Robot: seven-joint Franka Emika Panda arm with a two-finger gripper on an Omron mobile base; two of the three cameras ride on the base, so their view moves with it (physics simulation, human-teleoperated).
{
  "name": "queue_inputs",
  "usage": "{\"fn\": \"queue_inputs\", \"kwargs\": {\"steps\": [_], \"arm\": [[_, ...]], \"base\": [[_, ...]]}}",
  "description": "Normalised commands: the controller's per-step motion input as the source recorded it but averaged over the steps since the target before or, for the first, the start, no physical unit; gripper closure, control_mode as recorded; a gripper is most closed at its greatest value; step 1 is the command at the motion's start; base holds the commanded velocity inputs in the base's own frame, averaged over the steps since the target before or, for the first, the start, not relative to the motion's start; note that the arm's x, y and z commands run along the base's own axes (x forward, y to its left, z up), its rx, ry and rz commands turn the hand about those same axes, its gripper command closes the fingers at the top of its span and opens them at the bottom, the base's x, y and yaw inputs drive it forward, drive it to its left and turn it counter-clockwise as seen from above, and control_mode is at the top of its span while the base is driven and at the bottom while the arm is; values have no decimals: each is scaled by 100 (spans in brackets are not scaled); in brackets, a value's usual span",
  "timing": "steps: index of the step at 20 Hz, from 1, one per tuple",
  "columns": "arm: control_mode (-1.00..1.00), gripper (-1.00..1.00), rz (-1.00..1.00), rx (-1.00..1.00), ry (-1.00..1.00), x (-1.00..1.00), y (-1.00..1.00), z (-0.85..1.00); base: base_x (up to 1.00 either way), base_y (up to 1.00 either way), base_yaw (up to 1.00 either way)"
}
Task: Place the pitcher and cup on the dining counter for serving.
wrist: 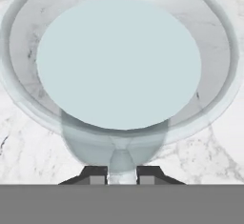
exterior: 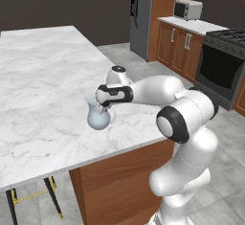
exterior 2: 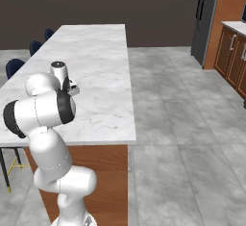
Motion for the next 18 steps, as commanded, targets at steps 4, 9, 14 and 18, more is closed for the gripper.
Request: {"fn": "queue_inputs", "kwargs": {"steps": [4,9,14,18], "arm": [[-100,-100,0,-1,0,0,6,0],[-100,-100,0,0,0,-21,0,26],[-100,-100,0,0,-1,-67,-11,59],[-100,-100,-1,0,-1,-97,-27,62]], "base": [[0,0,0],[0,0,0],[0,0,0],[0,0,0]]}}
